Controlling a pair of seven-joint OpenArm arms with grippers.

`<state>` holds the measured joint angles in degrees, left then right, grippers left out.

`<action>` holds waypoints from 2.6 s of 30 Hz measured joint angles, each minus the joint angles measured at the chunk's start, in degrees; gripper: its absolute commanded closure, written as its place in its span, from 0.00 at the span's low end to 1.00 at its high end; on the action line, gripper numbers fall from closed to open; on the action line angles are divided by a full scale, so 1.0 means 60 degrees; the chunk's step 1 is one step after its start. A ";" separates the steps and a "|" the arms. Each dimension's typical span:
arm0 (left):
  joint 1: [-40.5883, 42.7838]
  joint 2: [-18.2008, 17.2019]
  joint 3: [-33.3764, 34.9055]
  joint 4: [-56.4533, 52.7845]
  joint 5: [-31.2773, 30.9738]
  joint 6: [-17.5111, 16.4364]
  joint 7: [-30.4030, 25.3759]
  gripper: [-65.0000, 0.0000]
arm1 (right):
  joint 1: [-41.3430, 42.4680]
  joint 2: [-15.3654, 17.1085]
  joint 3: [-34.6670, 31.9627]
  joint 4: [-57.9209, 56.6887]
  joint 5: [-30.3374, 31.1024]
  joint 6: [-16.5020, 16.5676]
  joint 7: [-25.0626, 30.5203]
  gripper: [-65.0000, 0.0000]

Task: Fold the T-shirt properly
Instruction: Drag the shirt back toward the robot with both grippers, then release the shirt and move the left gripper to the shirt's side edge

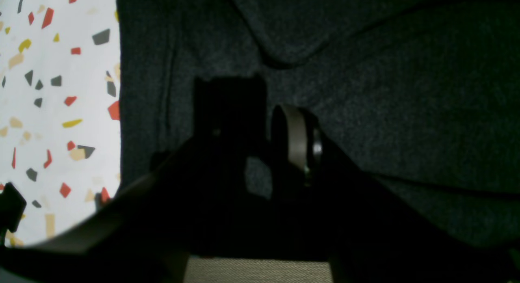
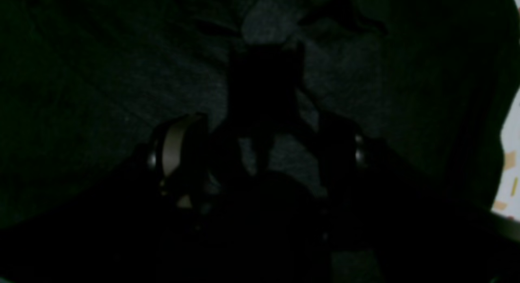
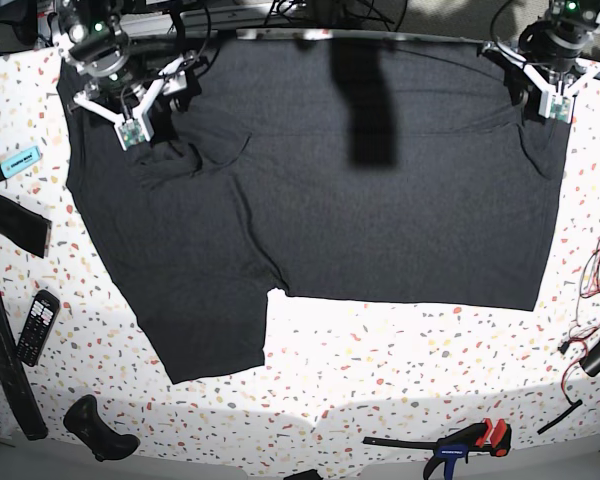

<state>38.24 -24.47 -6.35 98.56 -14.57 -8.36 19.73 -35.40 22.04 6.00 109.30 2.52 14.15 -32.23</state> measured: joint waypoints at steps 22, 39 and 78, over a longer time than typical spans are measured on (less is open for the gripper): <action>0.0025 0.0029 0.0047 0.1064 0.1300 0.0051 0.0433 0.73 | 0.0055 0.0004 0.0000 0.1752 -0.0146 -0.0138 -0.0783 0.36; -0.0175 0.0029 0.0047 0.0860 0.3220 0.0798 -0.0433 0.73 | 0.0055 0.0007 0.0000 0.1836 -0.0146 -0.0138 -0.0714 0.36; -1.2888 -0.0106 0.0011 -1.3103 0.0036 -0.2503 -0.0506 0.55 | 0.0106 0.0025 0.0018 0.2641 -0.0138 -0.0200 -0.1315 0.36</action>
<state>-39.09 -25.10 -6.28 19.94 -14.35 -23.38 16.69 -34.76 22.20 6.11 125.14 1.69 12.95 -40.12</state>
